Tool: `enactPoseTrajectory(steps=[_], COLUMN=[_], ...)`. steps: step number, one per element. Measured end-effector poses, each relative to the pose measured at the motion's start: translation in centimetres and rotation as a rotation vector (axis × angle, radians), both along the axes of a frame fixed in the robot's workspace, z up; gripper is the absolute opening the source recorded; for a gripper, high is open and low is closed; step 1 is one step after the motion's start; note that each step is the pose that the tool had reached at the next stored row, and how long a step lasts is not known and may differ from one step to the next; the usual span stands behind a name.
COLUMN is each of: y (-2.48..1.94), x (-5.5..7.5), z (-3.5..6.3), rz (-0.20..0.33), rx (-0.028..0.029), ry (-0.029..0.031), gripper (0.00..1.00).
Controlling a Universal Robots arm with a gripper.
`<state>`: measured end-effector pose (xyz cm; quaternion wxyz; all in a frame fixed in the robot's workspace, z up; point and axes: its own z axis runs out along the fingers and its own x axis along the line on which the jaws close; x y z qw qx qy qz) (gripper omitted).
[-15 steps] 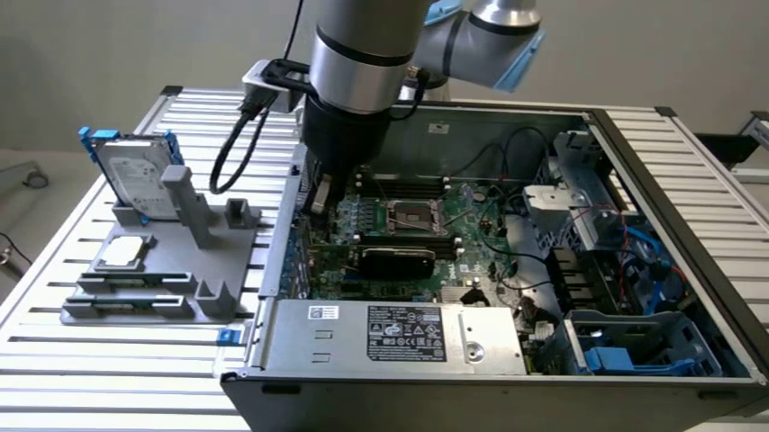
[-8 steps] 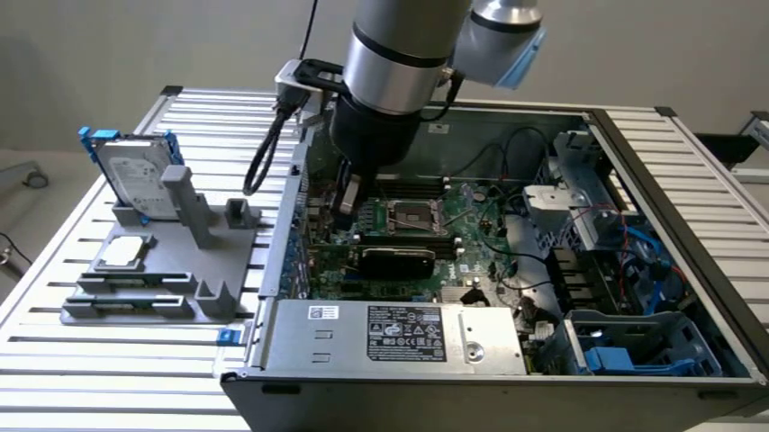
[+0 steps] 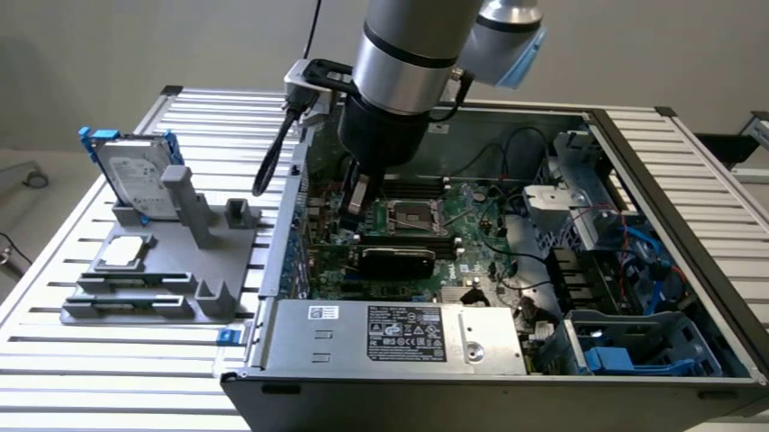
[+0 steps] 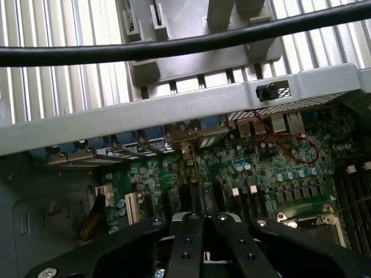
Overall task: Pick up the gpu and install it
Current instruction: 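Press down on the gpu until it lock into place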
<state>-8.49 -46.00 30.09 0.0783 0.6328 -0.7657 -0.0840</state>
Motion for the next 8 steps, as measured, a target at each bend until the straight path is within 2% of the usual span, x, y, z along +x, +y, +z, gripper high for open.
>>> enactPoseTrajectory(steps=[8], y=[0.0], x=[0.0], z=[0.0], rz=[0.0], rx=[-0.0001], ry=[0.0], gripper=[0.11])
